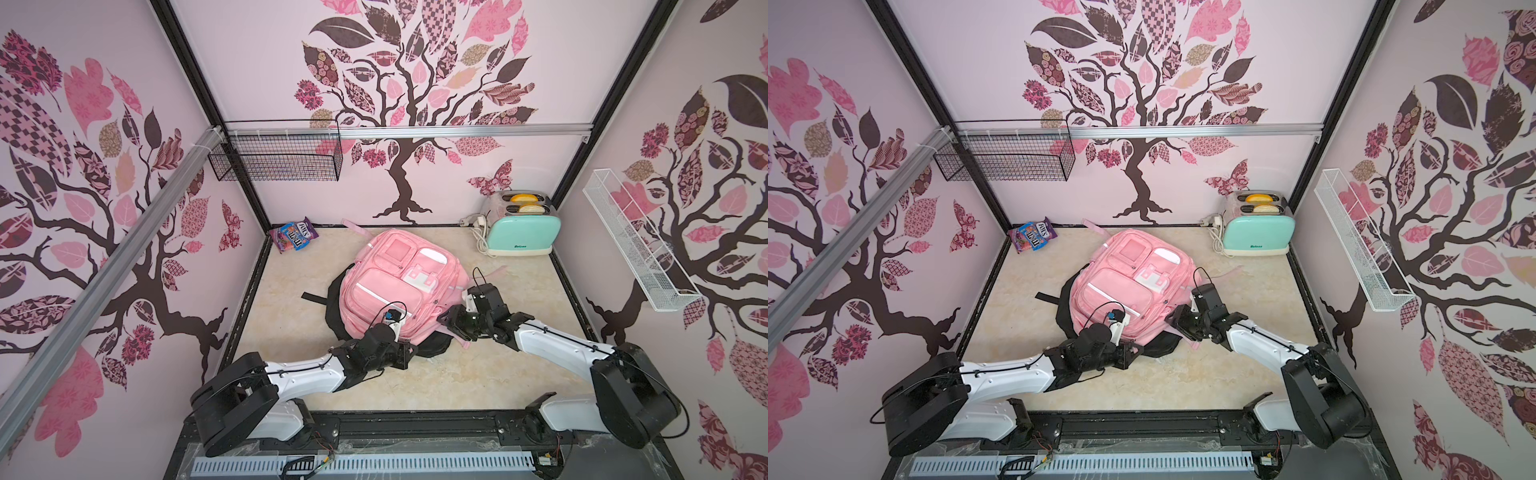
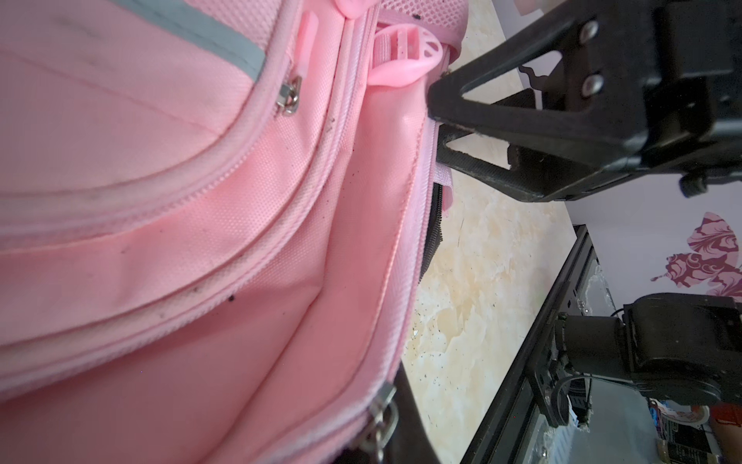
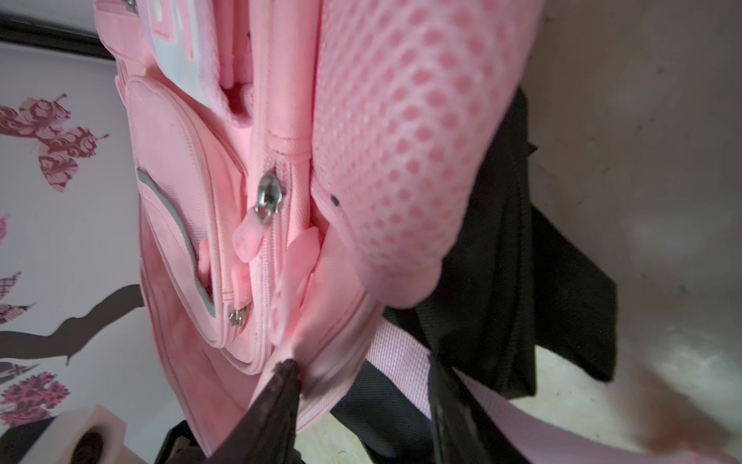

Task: Zip up the backpack
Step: Zip the zipper on the backpack.

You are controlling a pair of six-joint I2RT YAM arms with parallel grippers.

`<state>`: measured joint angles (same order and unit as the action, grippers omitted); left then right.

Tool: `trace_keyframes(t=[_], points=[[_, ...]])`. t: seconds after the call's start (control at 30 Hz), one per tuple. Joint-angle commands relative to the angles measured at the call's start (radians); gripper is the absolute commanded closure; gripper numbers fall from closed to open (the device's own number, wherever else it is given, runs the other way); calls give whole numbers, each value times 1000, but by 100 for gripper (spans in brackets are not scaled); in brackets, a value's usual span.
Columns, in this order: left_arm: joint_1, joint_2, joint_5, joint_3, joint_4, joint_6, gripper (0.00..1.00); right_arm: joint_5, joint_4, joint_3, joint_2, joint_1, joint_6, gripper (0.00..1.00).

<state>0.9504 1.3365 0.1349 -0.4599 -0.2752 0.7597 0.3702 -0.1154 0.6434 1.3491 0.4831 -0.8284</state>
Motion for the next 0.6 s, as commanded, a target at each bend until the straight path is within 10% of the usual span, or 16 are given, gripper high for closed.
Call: trace_keyframes(t=[0.0,0.2,0.57], points=[[2,-8,27,-5,-2,-11,100,1,37,41,15,8,15,69],[3,-2,37,-5,-4,-16,100,21,63,52,47,52,31,99],[19,38,51,-60,-2,-29,100,-6,54,65,33,136,28,100]])
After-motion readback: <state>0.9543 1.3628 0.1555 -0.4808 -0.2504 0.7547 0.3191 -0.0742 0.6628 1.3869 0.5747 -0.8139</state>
